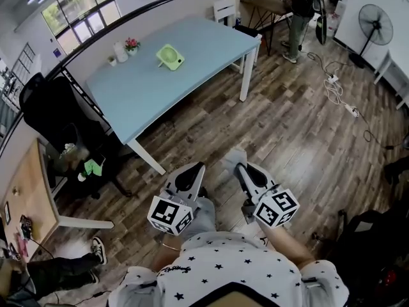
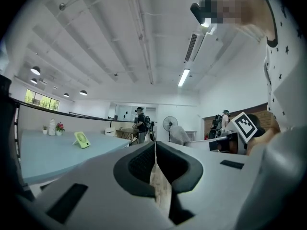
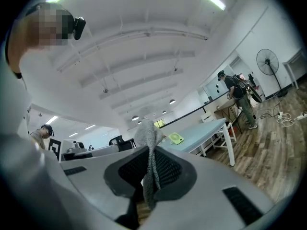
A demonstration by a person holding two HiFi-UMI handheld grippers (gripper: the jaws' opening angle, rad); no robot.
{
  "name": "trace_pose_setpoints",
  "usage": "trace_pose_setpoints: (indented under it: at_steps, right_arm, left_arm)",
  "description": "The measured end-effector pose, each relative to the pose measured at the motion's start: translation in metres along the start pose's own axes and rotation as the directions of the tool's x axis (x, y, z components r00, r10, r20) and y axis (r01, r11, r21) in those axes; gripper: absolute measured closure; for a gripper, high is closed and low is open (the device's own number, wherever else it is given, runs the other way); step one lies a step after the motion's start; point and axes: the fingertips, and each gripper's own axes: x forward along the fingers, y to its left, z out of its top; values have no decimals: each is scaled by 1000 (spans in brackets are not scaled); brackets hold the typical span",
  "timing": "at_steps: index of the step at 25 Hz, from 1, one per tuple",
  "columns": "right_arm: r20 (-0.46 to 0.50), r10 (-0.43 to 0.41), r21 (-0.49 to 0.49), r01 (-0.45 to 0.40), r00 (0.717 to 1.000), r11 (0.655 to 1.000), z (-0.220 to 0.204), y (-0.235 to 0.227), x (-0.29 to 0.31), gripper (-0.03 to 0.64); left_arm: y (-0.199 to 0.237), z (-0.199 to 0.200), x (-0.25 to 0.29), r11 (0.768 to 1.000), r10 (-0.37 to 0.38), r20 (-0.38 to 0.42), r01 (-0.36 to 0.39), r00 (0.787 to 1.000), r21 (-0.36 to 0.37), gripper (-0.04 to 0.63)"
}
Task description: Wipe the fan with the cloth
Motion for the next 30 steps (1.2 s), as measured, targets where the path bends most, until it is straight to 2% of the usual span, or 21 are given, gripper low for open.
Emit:
trace_pose_setpoints:
  at_steps: [12,20,30]
  right_arm:
    - [-39,-21,-10,21,999,1000,0,-23,69,588]
    - [-78,-47,-12,47,996,999,-1,-44,119,588]
    - [-73,-115,-29,113,991,993,23,-72,176,588]
  left_arm:
    - [70,-5,40,1000,3,5,-3,1000,-21,563]
    - [120,-24,65,997,13,-17,-14,1000,-74,563]
    - [174,-11,116,996,-44,-6,43,999,-75,563]
